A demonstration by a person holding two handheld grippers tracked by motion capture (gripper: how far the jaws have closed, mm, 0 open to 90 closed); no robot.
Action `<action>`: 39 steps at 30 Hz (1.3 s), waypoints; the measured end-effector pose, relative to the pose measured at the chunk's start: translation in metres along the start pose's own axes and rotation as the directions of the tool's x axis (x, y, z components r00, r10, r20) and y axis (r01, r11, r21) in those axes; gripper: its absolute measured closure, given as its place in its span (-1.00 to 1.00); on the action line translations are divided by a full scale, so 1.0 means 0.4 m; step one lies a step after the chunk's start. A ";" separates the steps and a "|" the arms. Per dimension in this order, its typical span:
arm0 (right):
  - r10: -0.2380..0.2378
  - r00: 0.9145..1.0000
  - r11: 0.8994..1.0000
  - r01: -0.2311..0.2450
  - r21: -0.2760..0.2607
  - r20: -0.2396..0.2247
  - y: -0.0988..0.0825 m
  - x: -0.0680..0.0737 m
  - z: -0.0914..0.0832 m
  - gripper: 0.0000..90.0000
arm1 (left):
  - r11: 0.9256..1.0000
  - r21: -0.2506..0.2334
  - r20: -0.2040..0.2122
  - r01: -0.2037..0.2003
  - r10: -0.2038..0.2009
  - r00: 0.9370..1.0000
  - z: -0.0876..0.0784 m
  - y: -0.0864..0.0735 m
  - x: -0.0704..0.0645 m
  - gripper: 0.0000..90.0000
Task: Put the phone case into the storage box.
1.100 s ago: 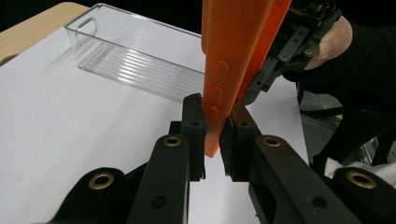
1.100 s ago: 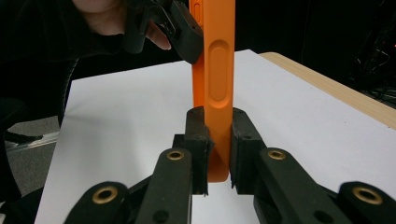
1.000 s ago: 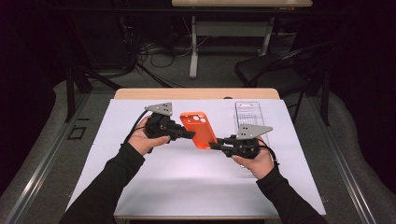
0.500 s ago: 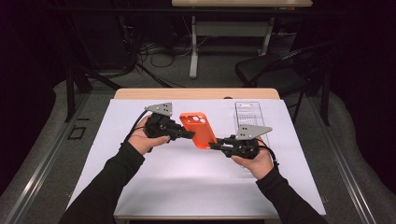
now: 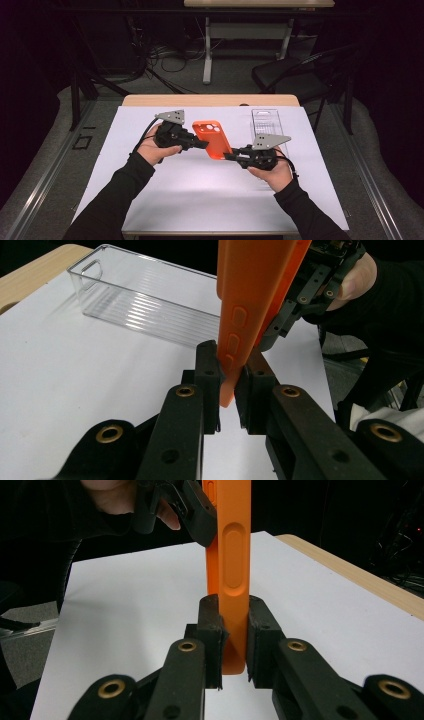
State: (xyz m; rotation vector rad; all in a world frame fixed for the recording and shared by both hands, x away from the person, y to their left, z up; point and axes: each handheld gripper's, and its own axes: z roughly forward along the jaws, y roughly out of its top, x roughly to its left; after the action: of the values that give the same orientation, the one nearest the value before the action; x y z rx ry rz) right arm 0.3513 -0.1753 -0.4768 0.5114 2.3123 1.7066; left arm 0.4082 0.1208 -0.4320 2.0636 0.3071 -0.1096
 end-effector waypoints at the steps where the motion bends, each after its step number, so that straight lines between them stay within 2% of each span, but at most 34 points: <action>1: 0.001 1.000 1.000 -0.001 0.000 0.000 0.000 0.000 0.000 0.78 | 1.000 -0.001 0.000 0.001 -0.001 1.000 0.000 0.000 0.000 0.81; 13: 0.020 1.000 1.000 -0.020 -0.010 0.006 -0.002 -0.003 0.000 0.73 | 1.000 -0.005 0.002 0.003 -0.003 1.000 0.004 0.001 0.001 0.81; 21: 0.036 0.999 0.999 -0.035 -0.012 0.019 -0.001 0.001 0.004 0.45 | 1.000 0.013 0.001 0.010 -0.010 1.000 0.014 0.001 -0.001 0.81; 27: 0.042 0.999 0.999 -0.042 -0.017 0.029 -0.001 0.001 0.002 0.30 | 0.999 0.026 -0.019 0.031 -0.030 0.999 0.013 0.000 0.001 0.81; 39: 0.020 0.997 1.000 -0.018 -0.024 0.081 0.007 0.005 -0.010 0.22 | 0.995 0.056 -0.077 0.079 -0.074 0.994 0.006 -0.002 0.003 0.81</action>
State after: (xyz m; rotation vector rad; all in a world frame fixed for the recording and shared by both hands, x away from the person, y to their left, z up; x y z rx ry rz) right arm 0.3484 -0.1773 -0.4730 0.5888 2.2353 1.6871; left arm 0.4093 0.1192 -0.4340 2.1184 0.4340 -0.0886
